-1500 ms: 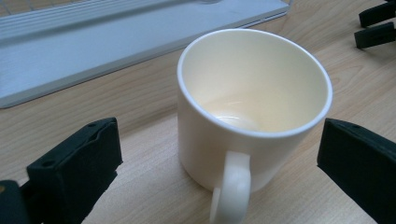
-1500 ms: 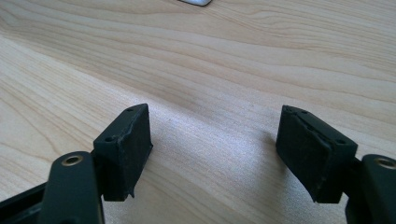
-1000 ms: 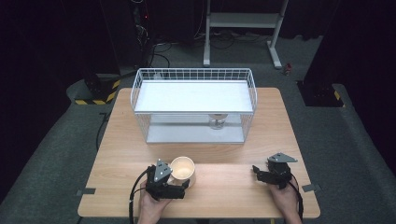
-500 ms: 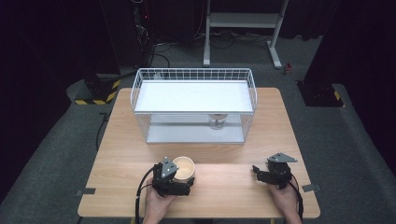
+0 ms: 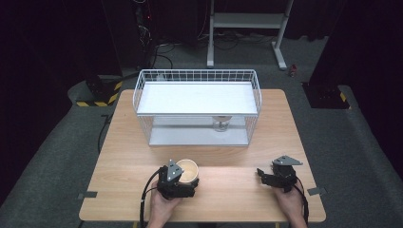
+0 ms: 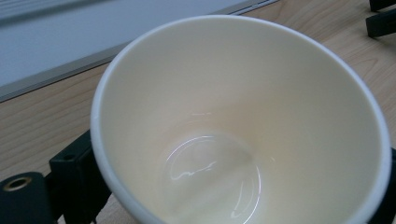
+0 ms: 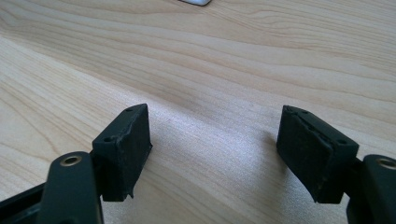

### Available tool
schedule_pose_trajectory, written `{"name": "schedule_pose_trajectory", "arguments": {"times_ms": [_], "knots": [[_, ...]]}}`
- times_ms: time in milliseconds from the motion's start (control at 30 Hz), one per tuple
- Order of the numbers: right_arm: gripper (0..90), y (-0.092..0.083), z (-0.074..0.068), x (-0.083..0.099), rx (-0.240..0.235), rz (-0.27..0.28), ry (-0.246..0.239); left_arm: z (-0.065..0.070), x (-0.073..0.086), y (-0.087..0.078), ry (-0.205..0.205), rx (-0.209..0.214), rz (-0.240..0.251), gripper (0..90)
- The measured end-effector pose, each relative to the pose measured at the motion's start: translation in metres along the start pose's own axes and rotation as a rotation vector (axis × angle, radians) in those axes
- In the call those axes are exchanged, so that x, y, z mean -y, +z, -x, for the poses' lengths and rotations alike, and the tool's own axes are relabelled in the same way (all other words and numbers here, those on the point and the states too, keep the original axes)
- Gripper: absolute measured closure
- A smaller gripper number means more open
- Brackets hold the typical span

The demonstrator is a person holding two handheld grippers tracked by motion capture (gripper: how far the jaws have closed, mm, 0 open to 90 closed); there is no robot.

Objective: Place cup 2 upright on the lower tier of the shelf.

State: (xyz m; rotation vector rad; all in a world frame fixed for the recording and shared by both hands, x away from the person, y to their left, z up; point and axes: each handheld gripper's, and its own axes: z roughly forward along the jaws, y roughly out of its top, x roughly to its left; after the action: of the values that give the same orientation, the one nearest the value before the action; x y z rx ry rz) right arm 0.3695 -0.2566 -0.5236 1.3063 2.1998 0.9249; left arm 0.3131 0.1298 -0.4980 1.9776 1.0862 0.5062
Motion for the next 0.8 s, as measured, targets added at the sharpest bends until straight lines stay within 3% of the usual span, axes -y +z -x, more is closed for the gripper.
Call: {"name": "schedule_pose_trajectory", "arguments": {"times_ms": [400,800], "knots": [[25.8,-0.0001,-0.0001,0.0000,-0.001,-0.002,0.002,0.0043,-0.0007,-0.0007,0.004,-0.043,0.005,8.6],[25.8,-0.0001,-0.0001,0.0000,-0.001,-0.001,0.002,0.0020,-0.0062,-0.0014,-0.015,-0.053,0.011,8.9]]}}
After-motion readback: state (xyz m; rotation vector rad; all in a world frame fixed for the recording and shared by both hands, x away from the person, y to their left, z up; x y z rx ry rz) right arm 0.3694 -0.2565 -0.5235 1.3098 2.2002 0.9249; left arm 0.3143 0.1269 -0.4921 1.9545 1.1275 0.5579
